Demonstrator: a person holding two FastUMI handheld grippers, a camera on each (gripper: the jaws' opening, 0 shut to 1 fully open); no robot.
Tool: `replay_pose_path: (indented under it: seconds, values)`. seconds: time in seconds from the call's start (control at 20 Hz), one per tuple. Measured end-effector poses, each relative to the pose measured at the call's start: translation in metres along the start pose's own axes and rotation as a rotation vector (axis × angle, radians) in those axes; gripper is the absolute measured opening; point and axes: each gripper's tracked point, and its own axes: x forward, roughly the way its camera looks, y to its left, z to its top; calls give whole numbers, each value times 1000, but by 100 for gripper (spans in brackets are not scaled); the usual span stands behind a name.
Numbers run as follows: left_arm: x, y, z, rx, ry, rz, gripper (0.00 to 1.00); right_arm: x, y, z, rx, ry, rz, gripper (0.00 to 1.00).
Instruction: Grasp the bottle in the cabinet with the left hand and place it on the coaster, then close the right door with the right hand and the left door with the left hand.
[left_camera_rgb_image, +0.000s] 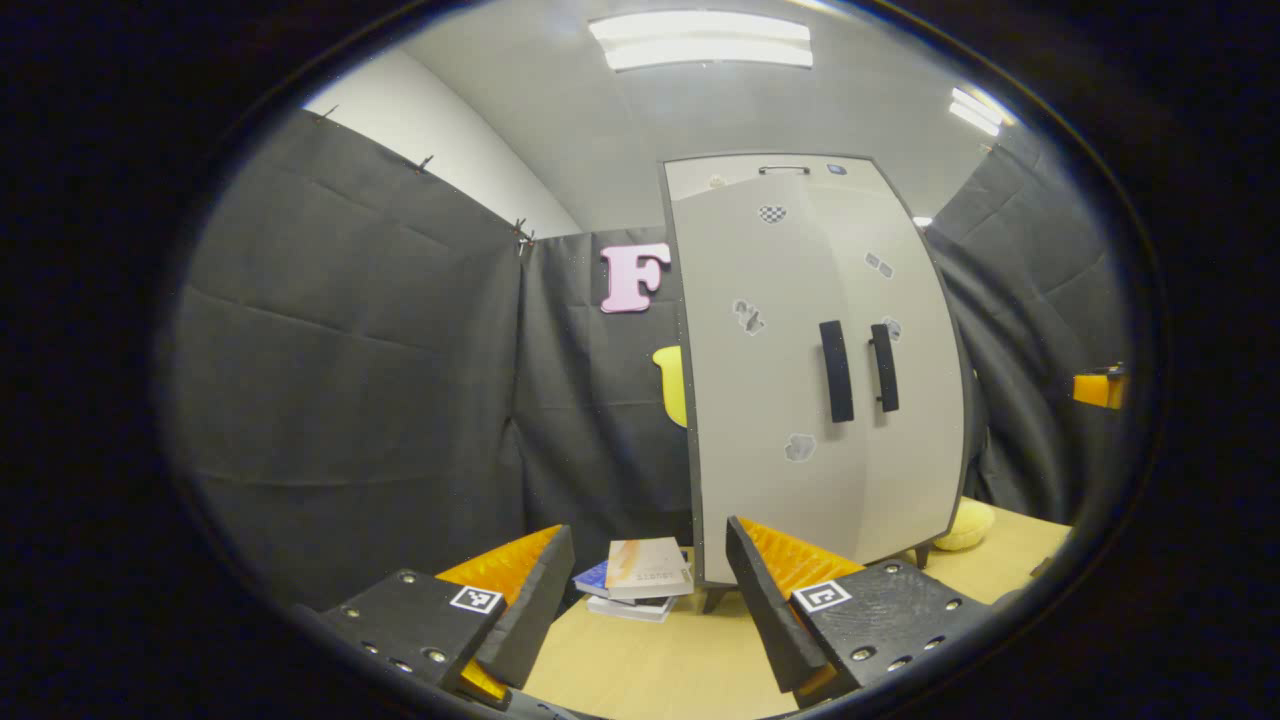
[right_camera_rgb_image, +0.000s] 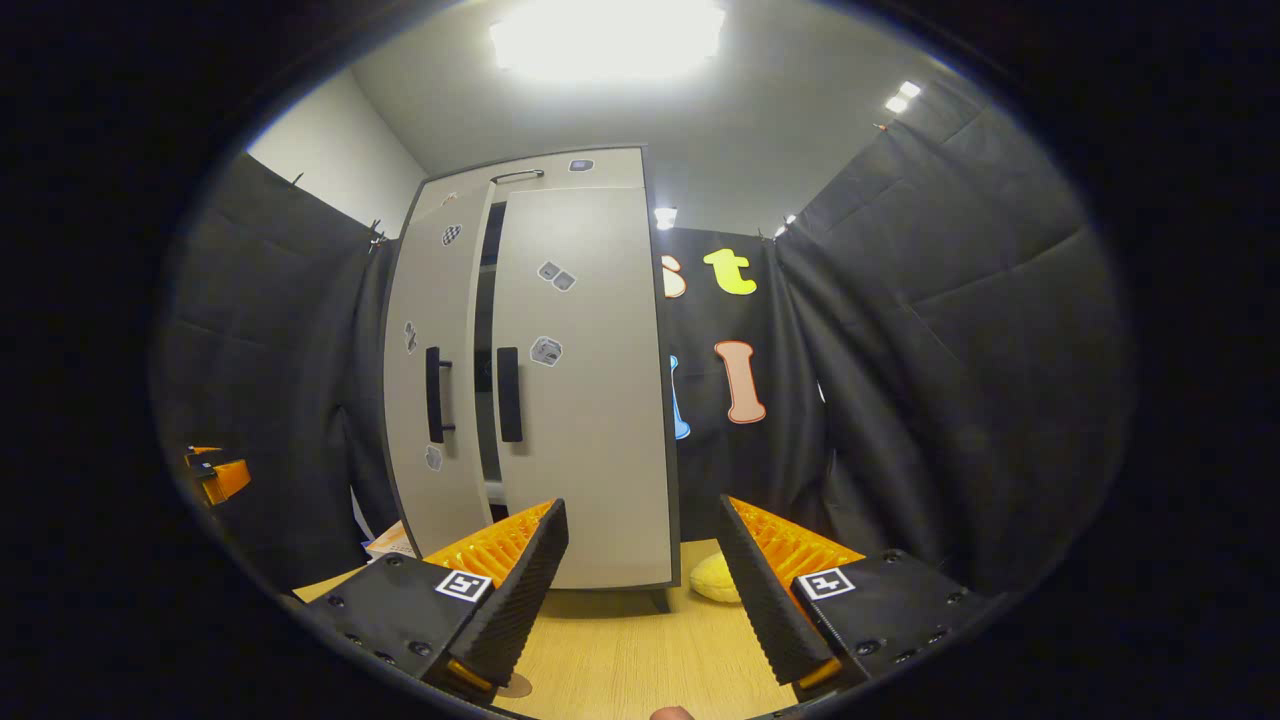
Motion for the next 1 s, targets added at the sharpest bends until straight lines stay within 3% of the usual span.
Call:
replay_pose_path:
  seconds: [0.1, 0.2, 0.25, 0.35, 0.4, 0.45, 0.9, 0.95, 1.0]
  values:
    - [-1, 0, -1, -11, 6, 4, 95, -1, 2, 0, 0, 1, 6, 95]
    - [0, 2, -1, -1, 8, 6, 89, -1, 1, 3, -2, -6, 6, 95]
    - [-1, 3, 0, 5, 6, 11, 95, 0, 0, 7, -4, -13, 6, 95]
    - [-3, 2, -1, 6, 5, 14, 95, 1, -1, 11, -6, -25, 5, 95]
    - [-3, 2, 0, 3, 4, 16, 89, 2, 0, 12, -7, -27, 7, 95]
    - [-4, 2, 0, 1, 3, 16, 95, 3, -1, 13, -11, -29, 7, 95]
    - [-5, 3, 0, 18, 5, 13, 95, 9, -4, 14, -22, -33, 11, 95]
    - [-5, 3, -1, 18, 4, 13, 89, 10, -4, 16, -22, -37, 10, 95]
    - [-5, 3, -1, 18, 4, 14, 95, 11, -4, 17, -23, -40, 10, 95]
